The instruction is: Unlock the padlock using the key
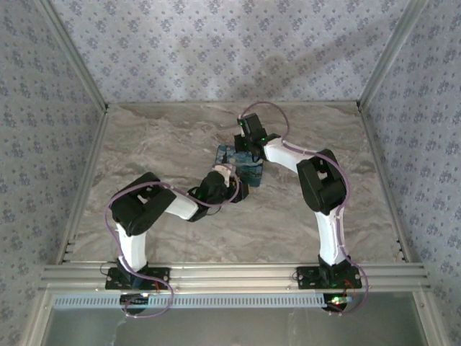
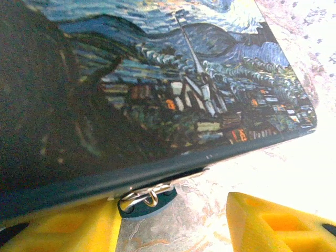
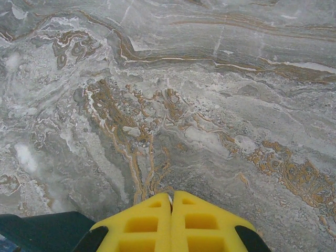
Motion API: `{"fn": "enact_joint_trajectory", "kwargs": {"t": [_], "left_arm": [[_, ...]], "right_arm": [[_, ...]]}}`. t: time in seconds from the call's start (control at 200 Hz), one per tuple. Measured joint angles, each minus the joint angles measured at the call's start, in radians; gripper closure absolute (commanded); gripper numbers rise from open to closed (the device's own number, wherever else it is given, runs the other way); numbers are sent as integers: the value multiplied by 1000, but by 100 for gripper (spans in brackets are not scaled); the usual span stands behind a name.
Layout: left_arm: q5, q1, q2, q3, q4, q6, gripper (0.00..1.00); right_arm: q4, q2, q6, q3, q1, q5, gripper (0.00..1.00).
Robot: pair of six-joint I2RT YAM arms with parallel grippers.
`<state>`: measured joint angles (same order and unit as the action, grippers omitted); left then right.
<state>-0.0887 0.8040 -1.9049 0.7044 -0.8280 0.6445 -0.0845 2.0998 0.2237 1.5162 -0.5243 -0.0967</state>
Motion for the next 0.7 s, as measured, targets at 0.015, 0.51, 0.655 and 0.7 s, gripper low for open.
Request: {"fn": "enact_joint_trajectory", "kwargs": {"t": [0.015, 0.51, 0.655, 0.7], "left_arm": [[-8, -3, -2, -2, -9, 2, 51], [-57, 4, -28, -11, -101, 33, 34], [78, 56, -23, 30, -11, 20, 38], [100, 63, -24, 39, 7, 18, 42]], "right_arm": [[0, 0, 0, 0, 0, 0, 100], [0, -6, 8, -9, 8, 0, 100], [0, -6, 8, -9, 10, 0, 100], [-1, -6, 8, -9, 10, 1, 100]]}}
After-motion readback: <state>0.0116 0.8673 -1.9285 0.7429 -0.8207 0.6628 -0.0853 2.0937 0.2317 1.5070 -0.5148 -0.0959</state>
